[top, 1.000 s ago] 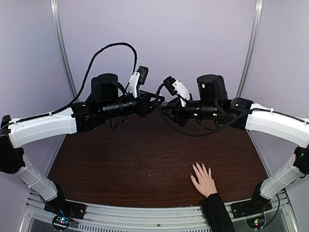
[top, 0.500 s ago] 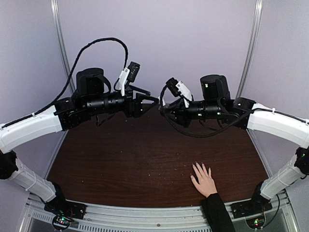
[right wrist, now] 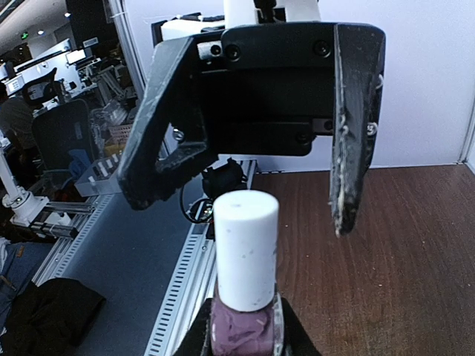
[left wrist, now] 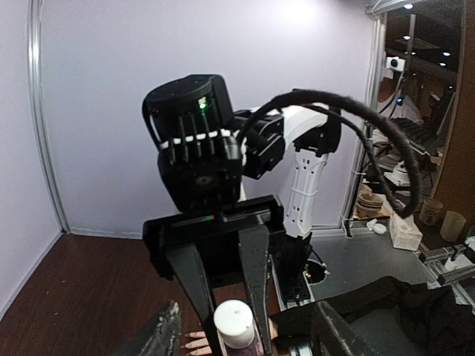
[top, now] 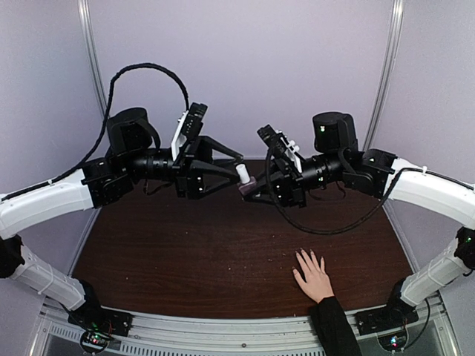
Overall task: Paint the nails
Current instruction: Unscrew the cap of the nail polish bottle.
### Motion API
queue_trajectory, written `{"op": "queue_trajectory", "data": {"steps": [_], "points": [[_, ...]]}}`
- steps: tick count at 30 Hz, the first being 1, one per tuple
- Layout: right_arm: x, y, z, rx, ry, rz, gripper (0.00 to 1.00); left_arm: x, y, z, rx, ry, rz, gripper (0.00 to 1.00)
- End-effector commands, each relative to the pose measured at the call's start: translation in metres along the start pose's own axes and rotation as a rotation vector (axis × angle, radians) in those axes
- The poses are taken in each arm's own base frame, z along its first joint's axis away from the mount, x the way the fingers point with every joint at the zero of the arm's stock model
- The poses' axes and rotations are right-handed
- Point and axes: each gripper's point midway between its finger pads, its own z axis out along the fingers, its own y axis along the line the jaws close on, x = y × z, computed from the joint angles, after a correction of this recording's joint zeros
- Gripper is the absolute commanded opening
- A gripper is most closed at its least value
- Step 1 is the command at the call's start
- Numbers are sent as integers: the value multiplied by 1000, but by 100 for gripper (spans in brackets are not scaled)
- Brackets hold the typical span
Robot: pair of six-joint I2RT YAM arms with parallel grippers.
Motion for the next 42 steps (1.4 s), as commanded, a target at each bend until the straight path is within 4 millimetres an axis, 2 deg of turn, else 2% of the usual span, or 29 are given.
{"op": "queue_trajectory", "data": {"steps": [1,5,14,18,25,29,34,42], "points": [[-18,21,-1,-122,-47,-42,0,-10,-17,1,122,-63,81,57],[-19,23,0,-144,-53,-35,0,-10,-19,3,139,-72,80,48],[-21,23,4,-172,-62,-14,0,-10,-19,7,169,-78,57,36],[-21,22,4,-169,-64,-11,0,-6,-16,8,156,-66,36,27],[-19,14,5,-117,-52,-8,0,-5,-12,7,124,-63,26,15],[-17,2,1,-20,-50,-28,0,-9,2,7,34,-76,13,6],[-18,-16,0,92,-54,-24,0,-3,24,5,-100,-58,-17,4],[-3,-63,-12,380,-11,7,0,15,69,7,-313,-34,-126,0]]}}
